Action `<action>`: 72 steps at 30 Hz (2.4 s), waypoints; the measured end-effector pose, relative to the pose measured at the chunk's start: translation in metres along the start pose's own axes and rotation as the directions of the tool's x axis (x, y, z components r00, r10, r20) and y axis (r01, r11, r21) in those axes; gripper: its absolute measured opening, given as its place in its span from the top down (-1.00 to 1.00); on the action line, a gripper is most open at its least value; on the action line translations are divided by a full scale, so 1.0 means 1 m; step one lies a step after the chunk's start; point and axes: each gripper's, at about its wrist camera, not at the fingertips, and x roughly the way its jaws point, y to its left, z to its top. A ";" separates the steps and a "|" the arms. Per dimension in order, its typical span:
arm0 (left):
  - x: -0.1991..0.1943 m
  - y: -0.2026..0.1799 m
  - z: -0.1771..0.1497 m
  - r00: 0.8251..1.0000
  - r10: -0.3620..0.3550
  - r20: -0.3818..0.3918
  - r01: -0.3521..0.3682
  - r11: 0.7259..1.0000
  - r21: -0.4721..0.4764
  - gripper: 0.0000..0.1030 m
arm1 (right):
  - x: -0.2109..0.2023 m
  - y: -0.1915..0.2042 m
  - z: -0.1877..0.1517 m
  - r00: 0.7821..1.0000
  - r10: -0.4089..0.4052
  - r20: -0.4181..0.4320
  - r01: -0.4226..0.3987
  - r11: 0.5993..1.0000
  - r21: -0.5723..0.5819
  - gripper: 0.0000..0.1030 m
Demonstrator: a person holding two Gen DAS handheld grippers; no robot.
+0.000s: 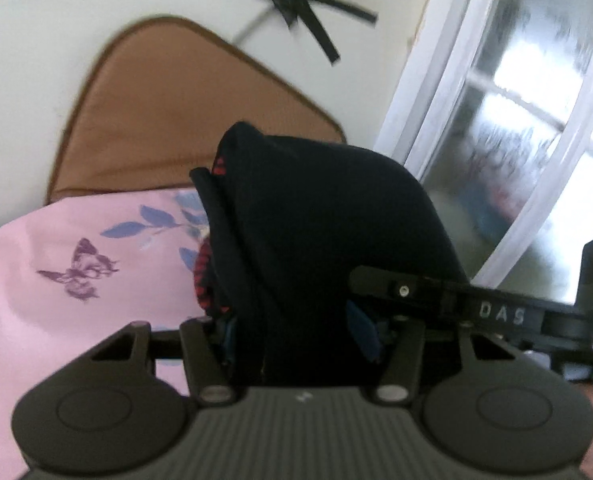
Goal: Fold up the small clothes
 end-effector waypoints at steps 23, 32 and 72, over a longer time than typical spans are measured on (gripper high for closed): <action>-0.099 0.001 -0.061 0.985 0.171 0.001 -0.170 0.983 0.062 -0.71 | -0.110 0.034 -0.089 0.966 -0.170 0.193 0.153 0.983 0.098 -0.77; -0.143 0.009 -0.104 0.980 0.200 -0.015 -0.199 0.978 0.056 -0.75 | -0.145 0.074 -0.137 0.961 -0.190 0.201 0.175 0.980 0.091 -0.83; -0.152 0.040 -0.167 0.961 0.275 -0.005 -0.274 0.959 0.071 -0.99 | -0.125 0.118 -0.190 0.951 -0.303 0.066 0.299 0.952 0.061 -0.89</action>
